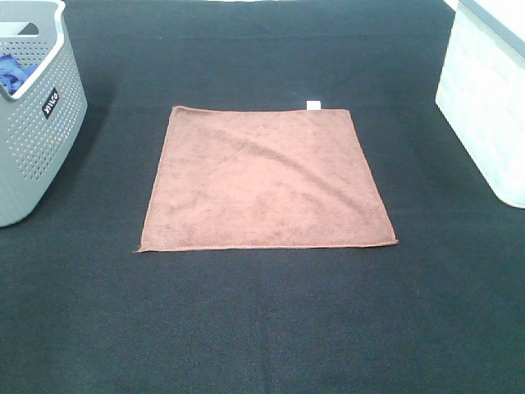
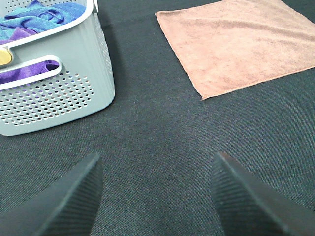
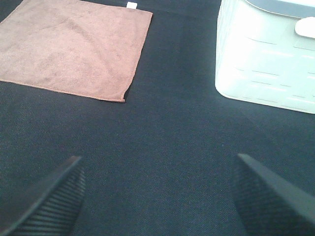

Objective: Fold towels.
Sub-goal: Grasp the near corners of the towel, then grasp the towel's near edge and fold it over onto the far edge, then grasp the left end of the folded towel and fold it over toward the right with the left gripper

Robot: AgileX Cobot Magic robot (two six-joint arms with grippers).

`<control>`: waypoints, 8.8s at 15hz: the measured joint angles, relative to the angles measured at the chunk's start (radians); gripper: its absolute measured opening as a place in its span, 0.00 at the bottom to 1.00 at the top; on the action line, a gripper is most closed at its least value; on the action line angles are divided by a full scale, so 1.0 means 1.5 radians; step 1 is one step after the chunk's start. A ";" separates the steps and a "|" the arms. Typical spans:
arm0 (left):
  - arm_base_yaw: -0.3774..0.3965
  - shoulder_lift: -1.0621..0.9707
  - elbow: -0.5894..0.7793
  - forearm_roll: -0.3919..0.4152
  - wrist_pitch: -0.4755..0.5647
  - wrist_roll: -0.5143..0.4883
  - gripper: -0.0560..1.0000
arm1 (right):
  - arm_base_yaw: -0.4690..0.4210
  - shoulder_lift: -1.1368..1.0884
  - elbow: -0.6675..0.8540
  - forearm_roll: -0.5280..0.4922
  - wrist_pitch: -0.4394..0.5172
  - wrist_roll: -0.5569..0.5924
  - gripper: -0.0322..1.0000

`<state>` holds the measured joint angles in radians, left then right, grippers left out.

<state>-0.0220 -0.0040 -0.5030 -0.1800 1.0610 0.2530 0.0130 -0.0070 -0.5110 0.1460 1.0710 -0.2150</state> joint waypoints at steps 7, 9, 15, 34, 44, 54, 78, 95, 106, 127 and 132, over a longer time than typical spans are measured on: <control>0.000 0.000 0.000 0.000 0.000 0.000 0.64 | 0.000 0.000 0.000 0.000 0.000 0.000 0.77; 0.000 0.000 0.000 0.000 0.000 0.000 0.64 | 0.000 0.000 0.000 0.000 0.000 0.000 0.77; 0.000 0.000 0.000 0.000 0.000 0.000 0.64 | 0.000 0.000 0.000 0.000 0.000 0.000 0.77; 0.000 0.116 -0.003 -0.111 -0.236 -0.005 0.64 | 0.000 0.109 -0.009 0.019 -0.179 0.000 0.77; 0.000 0.669 0.009 -0.348 -0.375 0.033 0.64 | 0.000 0.644 -0.011 0.203 -0.334 -0.002 0.76; 0.000 1.081 -0.085 -0.728 -0.348 0.406 0.64 | 0.000 1.023 -0.185 0.350 -0.239 -0.125 0.76; -0.043 1.367 -0.305 -0.753 -0.310 0.430 0.64 | -0.002 1.399 -0.470 0.388 -0.179 -0.195 0.76; -0.110 1.431 -0.382 -0.779 -0.280 0.421 0.05 | 0.027 1.455 -0.487 0.451 -0.183 -0.183 0.06; -0.105 1.328 -0.366 -0.457 -0.185 0.165 0.05 | -0.001 1.351 -0.409 0.423 -0.107 -0.168 0.03; -0.105 1.383 -0.678 -0.389 -0.307 0.116 0.05 | 0.053 1.481 -0.859 0.253 -0.157 -0.045 0.03; -0.105 1.518 -0.781 -0.346 -0.290 0.116 0.05 | 0.053 1.609 -0.921 0.218 -0.189 -0.027 0.03</control>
<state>-0.1790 2.2730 -1.6740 -0.6990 0.6260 0.4270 0.0920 2.4060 -1.8920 0.4730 0.7880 -0.2550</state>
